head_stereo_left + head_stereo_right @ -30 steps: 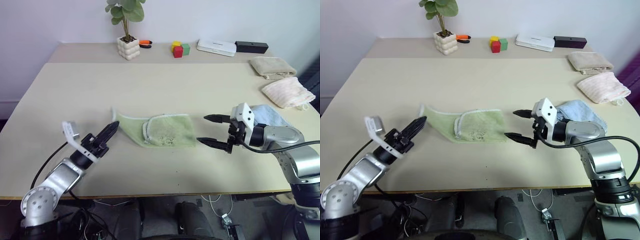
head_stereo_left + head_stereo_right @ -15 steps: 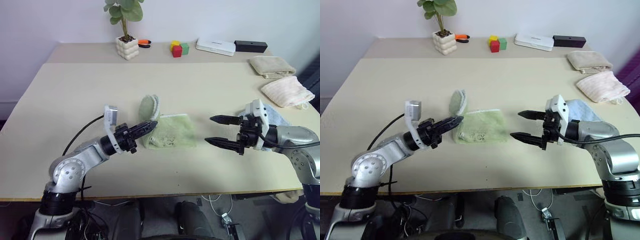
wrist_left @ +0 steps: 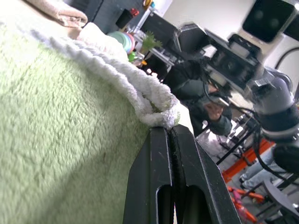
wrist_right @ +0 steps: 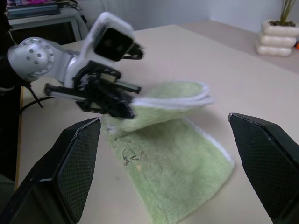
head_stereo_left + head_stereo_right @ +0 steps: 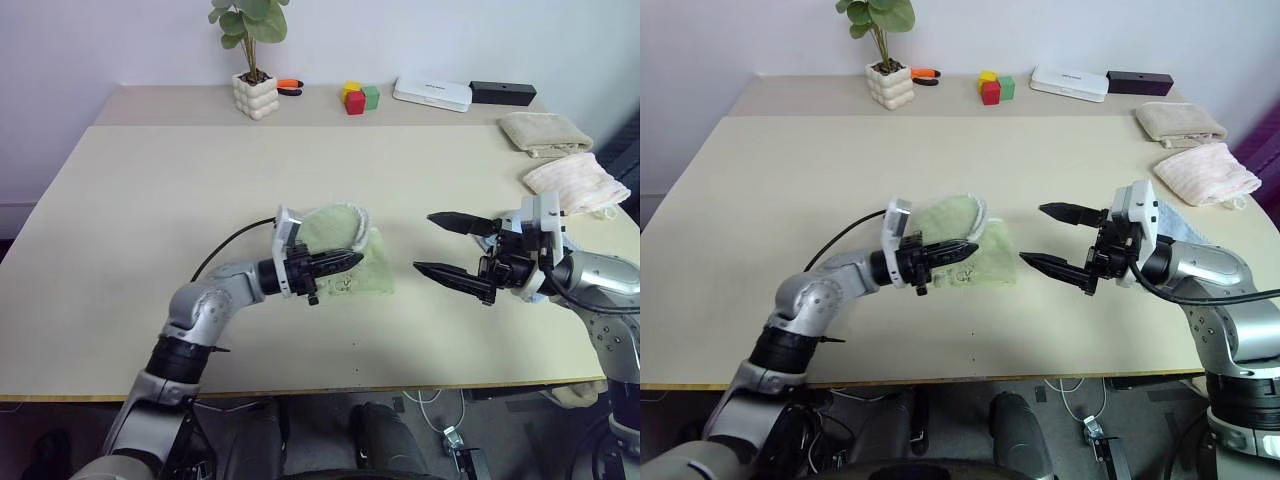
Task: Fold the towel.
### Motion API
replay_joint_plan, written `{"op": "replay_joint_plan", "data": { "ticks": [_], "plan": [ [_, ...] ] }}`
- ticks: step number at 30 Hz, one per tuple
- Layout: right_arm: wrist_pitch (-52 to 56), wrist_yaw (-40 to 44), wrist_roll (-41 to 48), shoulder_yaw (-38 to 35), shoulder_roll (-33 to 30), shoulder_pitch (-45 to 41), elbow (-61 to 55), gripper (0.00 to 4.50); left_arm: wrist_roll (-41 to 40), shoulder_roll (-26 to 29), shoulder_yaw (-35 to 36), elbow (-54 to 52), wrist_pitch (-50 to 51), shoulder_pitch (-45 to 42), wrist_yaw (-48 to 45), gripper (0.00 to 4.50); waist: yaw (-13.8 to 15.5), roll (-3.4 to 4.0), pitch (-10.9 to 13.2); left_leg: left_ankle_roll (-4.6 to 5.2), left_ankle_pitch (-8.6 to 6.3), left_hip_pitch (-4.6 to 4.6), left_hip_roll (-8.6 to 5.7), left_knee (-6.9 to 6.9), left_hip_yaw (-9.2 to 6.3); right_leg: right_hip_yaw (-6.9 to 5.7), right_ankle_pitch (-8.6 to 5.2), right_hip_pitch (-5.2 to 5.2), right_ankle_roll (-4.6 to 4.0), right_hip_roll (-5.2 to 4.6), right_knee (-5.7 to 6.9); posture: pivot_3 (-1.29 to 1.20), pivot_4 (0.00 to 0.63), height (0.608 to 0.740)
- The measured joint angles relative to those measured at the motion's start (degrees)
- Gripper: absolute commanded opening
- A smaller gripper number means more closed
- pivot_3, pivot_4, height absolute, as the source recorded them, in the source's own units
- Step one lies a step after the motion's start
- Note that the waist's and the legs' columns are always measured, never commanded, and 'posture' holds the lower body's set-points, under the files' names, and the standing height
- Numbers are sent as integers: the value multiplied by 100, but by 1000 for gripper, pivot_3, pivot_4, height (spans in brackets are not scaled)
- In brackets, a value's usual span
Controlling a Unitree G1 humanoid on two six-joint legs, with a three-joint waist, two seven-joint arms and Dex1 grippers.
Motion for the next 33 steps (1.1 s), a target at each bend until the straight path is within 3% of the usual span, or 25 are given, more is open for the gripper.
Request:
{"op": "replay_joint_plan", "data": {
  "ticks": [10,13,19,23,29,33],
  "plan": [
    [-8,-223,2,-2,1,75,-94,4500,1084,-481,-622,931,-547,-228,-627,33,-1,0,0,0,0,0,1,0,-6,0,2,1,4,4,1,0,150,735],
    [-50,-263,-1,-2,1,78,-140,4500,1215,-579,-619,1209,-564,-330,-676,807,-1,0,0,0,0,0,1,0,-6,0,2,1,5,3,1,0,150,735],
    [-130,-311,-53,4,1,97,-142,4500,1329,-726,-504,1306,-668,-356,-710,3529,-6,0,0,1,0,0,1,0,-7,0,3,1,6,4,2,0,150,735],
    [-124,-408,-61,51,69,-2,-75,4500,1076,-593,-405,645,-335,-194,-974,3529,-21,1,0,0,0,1,3,-2,-7,0,3,0,7,4,3,0,150,735],
    [-124,-1085,-45,39,686,-740,415,4500,842,-367,-185,-444,-213,-42,-962,3529,-16,5,-2,0,0,1,5,0,-7,0,10,1,20,8,5,0,150,735],
    [-218,-2003,-178,48,1426,-980,592,3160,670,-364,345,-679,-179,34,-476,2229,-1,6,-3,0,1,-1,5,-2,-9,-1,12,-2,24,9,12,0,150,735]
  ]
}}
